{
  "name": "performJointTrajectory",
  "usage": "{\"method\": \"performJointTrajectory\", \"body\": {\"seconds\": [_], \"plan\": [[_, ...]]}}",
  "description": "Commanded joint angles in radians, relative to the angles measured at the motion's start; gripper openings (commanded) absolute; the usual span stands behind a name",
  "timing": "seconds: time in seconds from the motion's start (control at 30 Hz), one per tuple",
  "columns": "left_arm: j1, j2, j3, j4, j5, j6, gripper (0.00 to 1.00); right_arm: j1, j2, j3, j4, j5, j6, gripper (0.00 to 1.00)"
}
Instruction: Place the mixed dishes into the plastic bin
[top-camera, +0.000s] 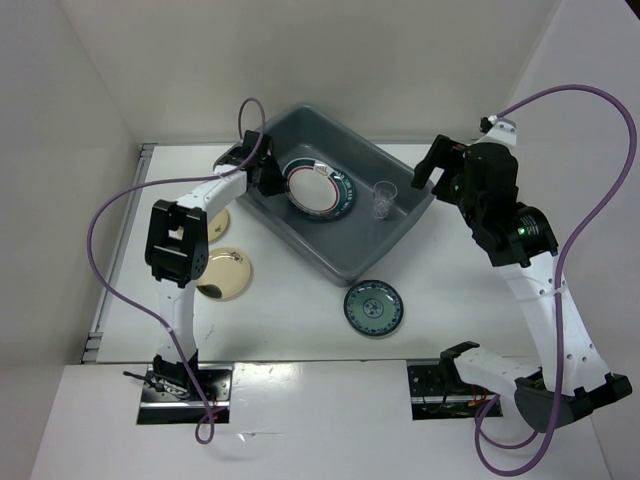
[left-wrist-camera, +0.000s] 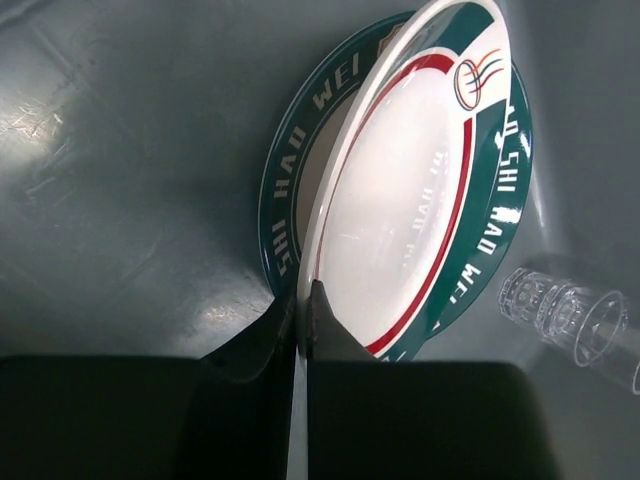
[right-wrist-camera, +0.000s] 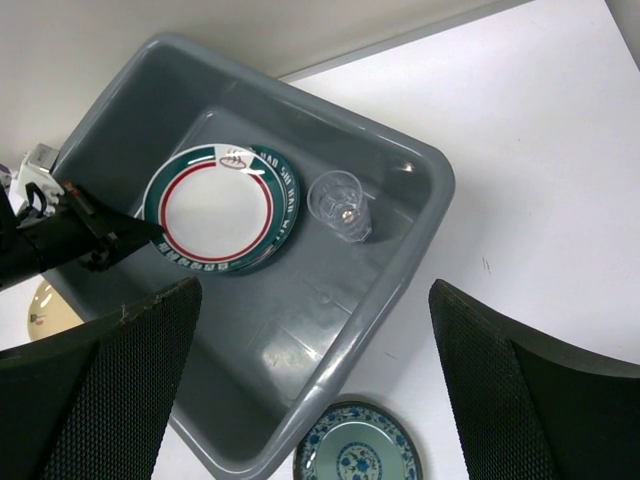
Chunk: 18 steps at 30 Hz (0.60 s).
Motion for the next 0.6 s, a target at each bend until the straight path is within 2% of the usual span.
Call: {"method": "performJointTrajectory", "body": {"seconds": [0.0, 0.1, 0.17, 0.3, 0.37, 0.5, 0.57], "plan": [[-0.003, 0.015, 0.007, 0.039, 0.015, 0.017, 0.07, -0.005, -0.02, -0.01, -0.017, 0.027, -0.004, 0.99], [-0.003, 0.033, -0.004, 0.039, 0.015, 0.017, 0.42, -0.005, -0.02, -0.01, -0.026, 0.027, -0.004, 0.99], [-0.003, 0.033, -0.004, 0.039, 0.006, 0.017, 0.52, -0.005, -0.02, -0.01, -0.026, 0.027, 0.005, 0.99], [-0.003, 0.033, -0.015, 0.039, 0.006, 0.017, 0.6, -0.005, -0.02, -0.01, -0.036, 0.027, 0.006, 0.99], [-0.003, 0.033, -0.015, 0.048, 0.006, 0.017, 0.6, -0.005, -0.029, -0.01, -0.036, 0.008, 0.006, 0.99], [-0.003, 0.033, 0.053, 0.025, 0.046, 0.017, 0.63, -0.005, -0.038, -0.019, -0.036, -0.116, -0.04, 0.99], [-0.003, 0.004, 0.085, 0.025, 0.067, 0.017, 0.63, -0.005, -0.047, -0.034, -0.036, -0.227, -0.068, 0.99]]}}
